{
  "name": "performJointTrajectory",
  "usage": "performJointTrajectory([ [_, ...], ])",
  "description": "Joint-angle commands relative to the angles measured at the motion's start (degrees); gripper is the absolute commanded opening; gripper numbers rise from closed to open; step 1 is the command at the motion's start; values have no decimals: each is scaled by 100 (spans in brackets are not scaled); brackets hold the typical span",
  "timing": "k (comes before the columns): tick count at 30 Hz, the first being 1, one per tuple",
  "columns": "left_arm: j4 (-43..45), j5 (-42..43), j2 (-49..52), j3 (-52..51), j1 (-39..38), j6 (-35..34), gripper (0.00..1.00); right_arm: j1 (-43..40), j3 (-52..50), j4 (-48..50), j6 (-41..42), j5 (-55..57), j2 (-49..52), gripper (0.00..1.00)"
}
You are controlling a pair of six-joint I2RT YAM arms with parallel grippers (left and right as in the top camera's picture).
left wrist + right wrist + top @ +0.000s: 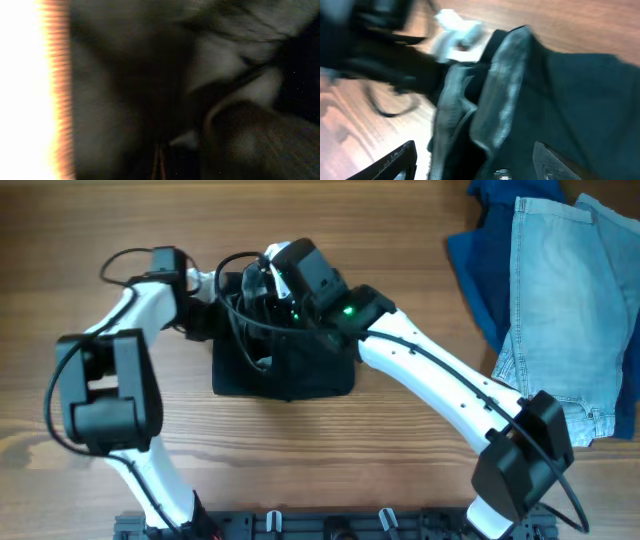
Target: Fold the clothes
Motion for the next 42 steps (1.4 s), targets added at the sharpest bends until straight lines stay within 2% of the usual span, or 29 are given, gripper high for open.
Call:
performJointTrajectory([
  [1,-118,-463,-1097,-70,778,-313,7,-42,90,24,-258,332,13,74],
  [3,-109,-457,-1751,-70,1178,-680,18,-33,83,26,-245,313,251,70],
  [4,-114,-450,-2052,-70,1311,-778,20,-17,83,33,-247,258,363,66],
  [8,-160,-457,-2645,-70,1346,-776,19,0,83,155,-125,98,756,57],
  [11,-170,-457,-2688,-70,1346,-793,18,26,83,313,-125,267,984,50],
  [12,-199,-459,-2688,-70,1346,-793,16,52,83,411,-138,398,1086,42],
  [14,-223,-459,-2688,-70,1346,-791,14,98,83,570,-153,511,1161,17],
  [15,-227,-459,-2688,-70,1346,-791,13,118,83,632,-149,697,1169,9],
  [16,-229,-459,-2688,-70,1346,-791,11,122,83,682,-146,824,1169,4],
  [19,-243,-459,-2688,-70,1346,-791,8,162,120,782,-166,717,1167,4],
  [22,-245,-457,-2688,-70,1346,-791,6,693,146,1226,-245,455,1176,4],
  [26,-247,-459,-2688,-70,1346,-789,6,1182,146,1725,186,374,1554,4],
  [27,-245,-461,-2688,-70,1346,-787,5,1182,146,1709,208,358,1652,23],
  [28,-243,-461,-2688,-70,1346,-767,5,1145,146,1674,201,380,1650,84],
  [29,-243,-463,-2688,-70,1346,-767,5,1088,170,1650,203,391,1589,99],
  [33,-245,-503,-2686,-70,1346,-767,4,376,461,938,219,297,942,100],
  [36,-428,-503,-2673,-72,1172,-763,4,-737,461,306,107,-973,479,100],
  [38,-573,-501,-2599,-72,894,-726,4,-1478,420,-219,-520,-2168,531,100],
  [40,-658,-503,-2485,-72,579,-723,4,-1818,332,-590,-986,-2461,542,100],
  [42,-748,-503,-2284,-72,142,-385,4,-2103,326,-1145,-1473,-2487,546,100],
])
